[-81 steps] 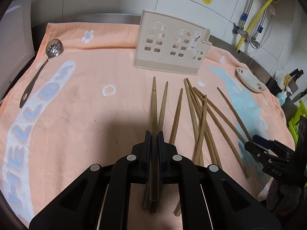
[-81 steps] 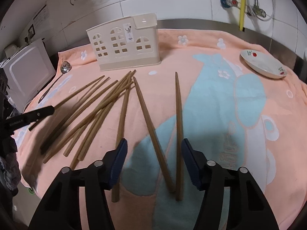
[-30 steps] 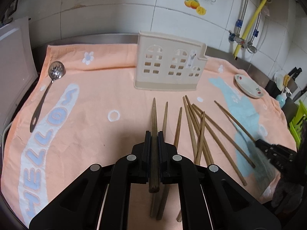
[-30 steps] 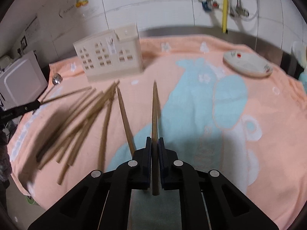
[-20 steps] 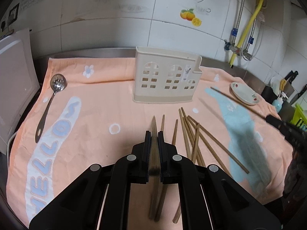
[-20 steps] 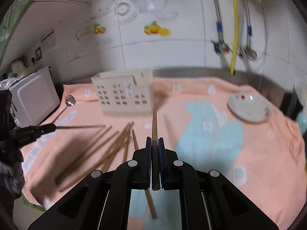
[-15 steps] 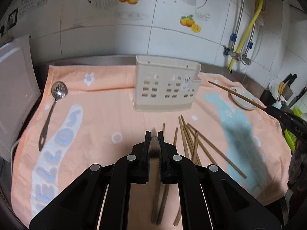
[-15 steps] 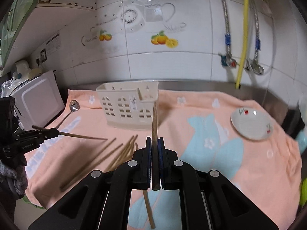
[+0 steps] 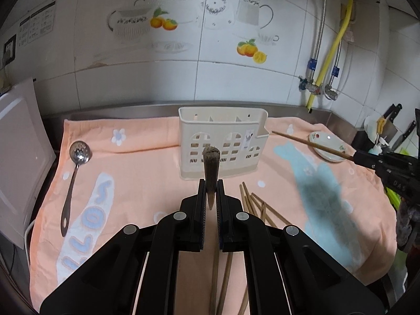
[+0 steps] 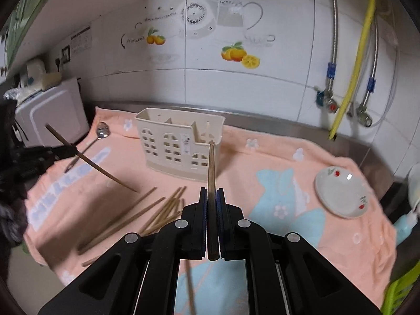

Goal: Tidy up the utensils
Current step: 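Lift both held chopsticks and carry them over the white utensil holder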

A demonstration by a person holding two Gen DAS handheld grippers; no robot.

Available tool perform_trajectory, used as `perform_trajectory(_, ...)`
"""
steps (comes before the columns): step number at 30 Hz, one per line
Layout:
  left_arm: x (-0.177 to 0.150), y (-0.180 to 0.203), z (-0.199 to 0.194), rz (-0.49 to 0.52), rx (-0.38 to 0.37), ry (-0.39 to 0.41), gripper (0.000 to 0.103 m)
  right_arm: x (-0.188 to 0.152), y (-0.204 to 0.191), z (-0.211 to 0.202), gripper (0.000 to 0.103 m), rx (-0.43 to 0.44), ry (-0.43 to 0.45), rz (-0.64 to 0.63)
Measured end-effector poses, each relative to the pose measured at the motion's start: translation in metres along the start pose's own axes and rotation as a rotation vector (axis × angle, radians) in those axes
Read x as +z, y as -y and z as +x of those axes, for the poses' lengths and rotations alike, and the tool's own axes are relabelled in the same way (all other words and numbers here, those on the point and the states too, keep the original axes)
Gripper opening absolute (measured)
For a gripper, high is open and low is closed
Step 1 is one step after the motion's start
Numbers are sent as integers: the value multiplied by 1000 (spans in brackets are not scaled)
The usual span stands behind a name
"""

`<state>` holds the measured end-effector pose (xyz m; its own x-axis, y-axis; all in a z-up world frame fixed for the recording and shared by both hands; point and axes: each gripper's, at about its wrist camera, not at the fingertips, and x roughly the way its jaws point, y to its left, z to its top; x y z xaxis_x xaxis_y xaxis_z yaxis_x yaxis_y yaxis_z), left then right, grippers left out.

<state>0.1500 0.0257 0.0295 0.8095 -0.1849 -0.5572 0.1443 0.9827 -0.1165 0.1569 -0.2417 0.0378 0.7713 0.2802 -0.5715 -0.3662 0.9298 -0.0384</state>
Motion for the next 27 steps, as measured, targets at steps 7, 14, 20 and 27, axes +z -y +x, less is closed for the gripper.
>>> perform_trajectory(7,23,8,-6,33,6,34,6,18,-3,7,7,-6,5,-56)
perform_trajectory(14,66,18,-23,79,10,110,6,60,6,-1,7,17,37,-56)
perform_trajectory(20,108,30,-31,128,30,168,6,95,11,12,7,71,-18,-47)
perform_trajectory(27,139,29,0,146,68,134,6,115,5,39,7,83,-115,-84)
